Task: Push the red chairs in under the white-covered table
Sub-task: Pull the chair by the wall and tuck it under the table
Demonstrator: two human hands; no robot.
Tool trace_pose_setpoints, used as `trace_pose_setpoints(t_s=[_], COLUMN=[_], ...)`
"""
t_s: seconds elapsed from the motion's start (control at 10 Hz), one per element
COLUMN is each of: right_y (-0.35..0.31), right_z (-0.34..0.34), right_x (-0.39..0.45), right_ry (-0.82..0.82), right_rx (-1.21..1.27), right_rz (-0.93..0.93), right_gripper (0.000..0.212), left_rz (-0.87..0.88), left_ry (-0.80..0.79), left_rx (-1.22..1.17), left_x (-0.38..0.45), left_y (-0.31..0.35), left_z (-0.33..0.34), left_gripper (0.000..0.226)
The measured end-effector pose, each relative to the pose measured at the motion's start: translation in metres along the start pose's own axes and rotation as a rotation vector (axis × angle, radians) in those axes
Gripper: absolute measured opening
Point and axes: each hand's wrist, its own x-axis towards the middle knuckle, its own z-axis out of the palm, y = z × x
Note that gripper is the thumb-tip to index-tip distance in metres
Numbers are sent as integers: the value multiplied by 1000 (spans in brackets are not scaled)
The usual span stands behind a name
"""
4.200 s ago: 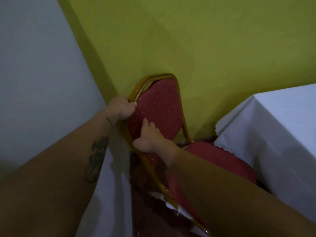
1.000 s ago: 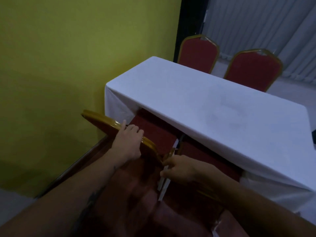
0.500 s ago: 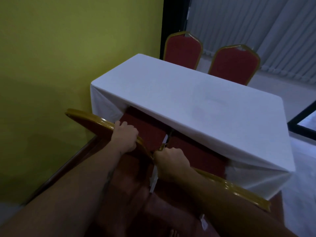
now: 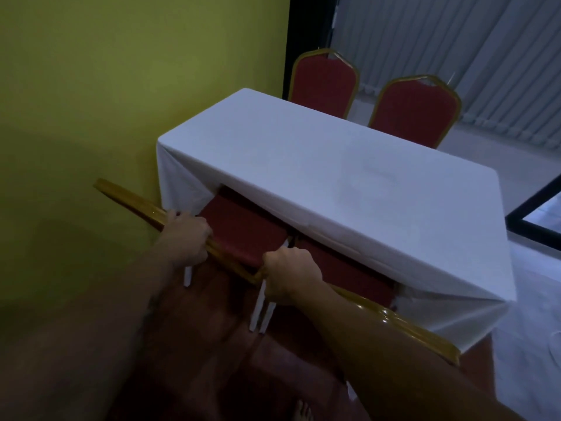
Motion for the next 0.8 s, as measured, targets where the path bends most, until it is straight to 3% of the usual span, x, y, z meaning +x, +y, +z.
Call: trace_pose_setpoints(t_s=[0.2, 0.6, 0.7, 0.8], right_y=[-6, -7, -6, 1], right_z=[-2, -5, -5, -8], right_x=[7, 7, 8, 9], right_ry=[17, -9, -66, -87], right_rx=[-12, 27, 113, 417], right_rz=[2, 19, 70, 142], right_gripper=[11, 11, 9, 11], left_rz=[-53, 19, 40, 44], left_ry=[120, 31, -25, -53], left_rx=[-20, -33, -101, -314], left_x=[-1, 8, 5, 3], left_y=[32, 24, 22, 18], left_z=[-6, -12, -22, -38], left_gripper=[32, 41, 51, 54])
